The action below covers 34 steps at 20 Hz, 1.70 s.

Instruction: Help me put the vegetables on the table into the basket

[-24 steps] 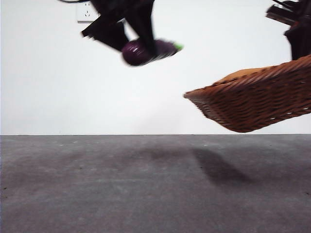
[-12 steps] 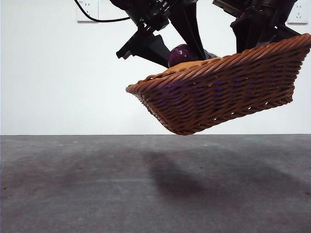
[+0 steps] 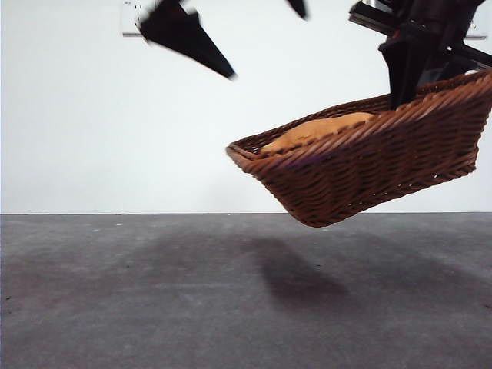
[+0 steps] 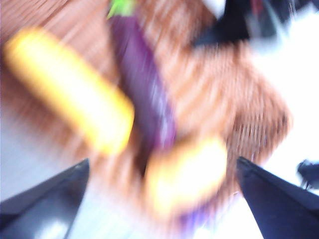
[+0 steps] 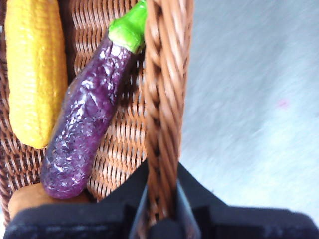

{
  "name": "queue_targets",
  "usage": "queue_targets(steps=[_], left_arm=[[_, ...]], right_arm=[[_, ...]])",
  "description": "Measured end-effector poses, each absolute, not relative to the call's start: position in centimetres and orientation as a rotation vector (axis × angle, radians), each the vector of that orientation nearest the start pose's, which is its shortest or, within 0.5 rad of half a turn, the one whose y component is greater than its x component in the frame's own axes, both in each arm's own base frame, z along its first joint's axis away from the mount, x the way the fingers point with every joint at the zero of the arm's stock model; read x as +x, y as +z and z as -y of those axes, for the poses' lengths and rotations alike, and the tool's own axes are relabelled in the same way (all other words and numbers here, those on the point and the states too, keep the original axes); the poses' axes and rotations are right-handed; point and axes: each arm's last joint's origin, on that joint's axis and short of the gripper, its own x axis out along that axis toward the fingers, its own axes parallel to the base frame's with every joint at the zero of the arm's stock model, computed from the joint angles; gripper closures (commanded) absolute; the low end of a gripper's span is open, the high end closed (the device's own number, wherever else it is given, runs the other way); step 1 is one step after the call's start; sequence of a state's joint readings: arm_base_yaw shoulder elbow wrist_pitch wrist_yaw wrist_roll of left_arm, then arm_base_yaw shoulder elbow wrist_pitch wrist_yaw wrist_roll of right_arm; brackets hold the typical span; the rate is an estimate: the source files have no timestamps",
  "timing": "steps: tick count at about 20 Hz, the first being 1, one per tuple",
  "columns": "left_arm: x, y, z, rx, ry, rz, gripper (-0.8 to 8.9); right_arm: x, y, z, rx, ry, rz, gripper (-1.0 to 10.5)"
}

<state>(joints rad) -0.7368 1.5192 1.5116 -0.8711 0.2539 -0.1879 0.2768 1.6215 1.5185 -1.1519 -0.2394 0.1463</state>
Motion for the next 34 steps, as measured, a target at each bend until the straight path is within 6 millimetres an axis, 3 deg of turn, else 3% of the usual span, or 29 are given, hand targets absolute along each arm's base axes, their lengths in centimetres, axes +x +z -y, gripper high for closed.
queue_targets(steps=[1,5,10,13,20,23,27,29,30,32,34], left_arm=[[21.6,36.0,20.5,0.102,-0.837,-0.961,8.43],[17.5,39.2,16.9,0.168,-0.879,-0.917,8.15],[14.2,40.9,13.9,0.176,-0.887,-0.905,8.15],[13.5,40.9,13.3,0.190,-0.885,-0.925,8.15],[13.3,40.7,13.1,0.219,-0.882,-0.957,8.15],[13.2,40.6,13.0,0.228,-0.880,-0.974,8.15],[13.2,40.6,13.0,0.234,-0.880,-0.981,8.15],[13.2,40.6,13.0,0.235,-0.881,-0.980,8.15],[13.2,40.6,13.0,0.236,-0.881,-0.980,8.15],[13.1,40.5,13.0,0.237,-0.881,-0.982,8.15],[13.1,40.5,12.9,0.239,-0.879,-0.991,8.15]], right_arm=[[30.4,30.7,-8.7,0.112,0.337,-1.296,9.6],[33.9,27.6,-6.5,0.173,0.345,-1.304,9.6],[37.5,22.7,-3.3,0.332,0.424,-1.378,9.6],[39.2,21.0,-2.1,0.331,0.420,-1.426,9.6],[42.9,20.5,-0.8,0.347,0.452,-1.393,9.6],[43.4,18.7,-0.3,0.374,0.455,-1.424,9.6],[43.6,18.3,0.2,0.377,0.460,-1.421,9.6],[43.6,18.2,0.2,0.378,0.460,-1.421,8.0],[43.6,18.2,0.2,0.378,0.448,-1.424,5.9],[43.6,18.0,0.3,0.382,0.406,-1.445,3.4],[43.6,18.0,0.3,0.386,0.392,-1.450,3.4]])
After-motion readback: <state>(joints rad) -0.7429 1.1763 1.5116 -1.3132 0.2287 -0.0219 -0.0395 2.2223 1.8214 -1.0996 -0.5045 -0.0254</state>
